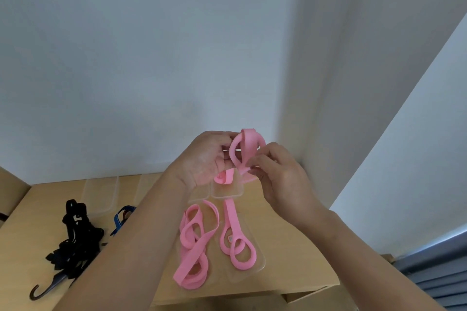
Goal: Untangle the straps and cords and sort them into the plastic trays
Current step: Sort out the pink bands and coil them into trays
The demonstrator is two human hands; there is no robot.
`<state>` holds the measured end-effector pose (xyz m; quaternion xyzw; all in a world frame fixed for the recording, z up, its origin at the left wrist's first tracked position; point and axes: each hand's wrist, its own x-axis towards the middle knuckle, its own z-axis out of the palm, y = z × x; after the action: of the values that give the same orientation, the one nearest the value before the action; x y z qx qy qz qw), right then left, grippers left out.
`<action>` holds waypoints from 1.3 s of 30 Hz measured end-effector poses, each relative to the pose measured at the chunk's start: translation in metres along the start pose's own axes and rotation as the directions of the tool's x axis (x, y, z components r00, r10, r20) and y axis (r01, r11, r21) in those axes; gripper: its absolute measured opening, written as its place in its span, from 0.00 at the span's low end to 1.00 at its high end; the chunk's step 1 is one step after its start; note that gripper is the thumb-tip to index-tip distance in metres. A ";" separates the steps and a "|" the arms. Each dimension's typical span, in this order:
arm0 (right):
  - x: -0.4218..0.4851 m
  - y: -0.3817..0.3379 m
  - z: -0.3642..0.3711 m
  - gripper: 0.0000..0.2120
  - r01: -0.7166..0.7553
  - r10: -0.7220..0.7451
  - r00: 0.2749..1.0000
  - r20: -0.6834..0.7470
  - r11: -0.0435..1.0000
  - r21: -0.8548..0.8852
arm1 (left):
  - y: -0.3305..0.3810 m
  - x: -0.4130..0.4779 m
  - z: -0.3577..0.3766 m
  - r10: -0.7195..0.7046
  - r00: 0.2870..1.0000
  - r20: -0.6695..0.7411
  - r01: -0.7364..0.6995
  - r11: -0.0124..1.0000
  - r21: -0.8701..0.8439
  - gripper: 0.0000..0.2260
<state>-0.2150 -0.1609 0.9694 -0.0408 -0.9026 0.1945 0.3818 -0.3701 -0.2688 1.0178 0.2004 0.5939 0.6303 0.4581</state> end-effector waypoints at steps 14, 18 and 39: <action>-0.004 0.003 0.007 0.13 -0.009 0.009 1.000 0.007 0.997 0.073 | 0.006 0.003 0.002 0.192 0.977 -0.094 -0.165 0.956 0.241 0.10; -0.011 -0.004 0.005 0.20 -0.367 0.327 0.930 0.169 0.860 0.354 | 0.010 0.007 0.001 0.270 0.954 -0.129 -0.228 0.935 0.271 0.08; 0.013 -0.011 -0.029 0.08 -0.519 0.211 0.844 0.494 0.558 0.648 | -0.007 -0.003 -0.001 0.646 0.742 -0.177 -0.353 0.601 0.717 0.06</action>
<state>-0.2024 -0.1591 1.0009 -0.0300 -0.7588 0.6353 0.1405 -0.3672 -0.2723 1.0122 0.3660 0.7718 0.5196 0.0206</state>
